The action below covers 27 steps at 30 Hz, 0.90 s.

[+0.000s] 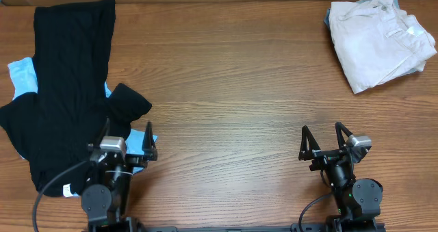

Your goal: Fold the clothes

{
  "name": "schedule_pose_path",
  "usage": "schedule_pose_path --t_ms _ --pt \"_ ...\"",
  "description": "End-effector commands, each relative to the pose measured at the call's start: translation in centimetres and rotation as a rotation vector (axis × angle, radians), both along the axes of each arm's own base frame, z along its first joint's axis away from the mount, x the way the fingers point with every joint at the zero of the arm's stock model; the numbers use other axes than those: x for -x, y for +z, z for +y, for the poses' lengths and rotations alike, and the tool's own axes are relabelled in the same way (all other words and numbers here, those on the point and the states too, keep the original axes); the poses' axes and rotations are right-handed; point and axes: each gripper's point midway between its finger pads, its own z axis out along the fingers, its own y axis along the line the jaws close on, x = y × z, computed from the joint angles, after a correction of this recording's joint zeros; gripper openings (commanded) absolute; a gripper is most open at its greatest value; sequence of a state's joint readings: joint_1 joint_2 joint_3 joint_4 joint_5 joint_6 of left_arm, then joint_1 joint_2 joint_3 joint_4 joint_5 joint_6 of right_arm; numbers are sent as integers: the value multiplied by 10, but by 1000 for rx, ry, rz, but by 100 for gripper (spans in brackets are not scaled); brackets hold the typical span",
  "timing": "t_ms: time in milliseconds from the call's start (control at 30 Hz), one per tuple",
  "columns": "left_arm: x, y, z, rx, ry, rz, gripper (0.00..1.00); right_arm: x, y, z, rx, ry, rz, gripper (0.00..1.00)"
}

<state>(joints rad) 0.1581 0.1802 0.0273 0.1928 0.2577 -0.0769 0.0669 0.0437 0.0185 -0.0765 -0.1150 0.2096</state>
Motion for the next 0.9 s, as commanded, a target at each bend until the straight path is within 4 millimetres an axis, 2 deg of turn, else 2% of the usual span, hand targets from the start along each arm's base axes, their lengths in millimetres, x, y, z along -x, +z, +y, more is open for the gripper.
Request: schedule_pose_path --t_ms 0,100,200,267,467,867 --pt "3 -5 2 6 17 -3 100 0 -2 0 -8 -4 -3 100" --pt "4 -11 2 9 25 19 100 0 -2 0 -8 -4 -3 100" --pt "10 -37 1 23 27 120 100 0 -2 0 -8 -4 -3 100" --pt "10 -30 -1 17 20 91 100 0 -2 0 -8 -4 -3 100" --pt "10 -31 -7 17 -5 94 100 0 -2 0 -8 -4 -3 100" --pt "10 -31 -5 17 5 95 100 0 -2 0 -8 -4 -3 100"
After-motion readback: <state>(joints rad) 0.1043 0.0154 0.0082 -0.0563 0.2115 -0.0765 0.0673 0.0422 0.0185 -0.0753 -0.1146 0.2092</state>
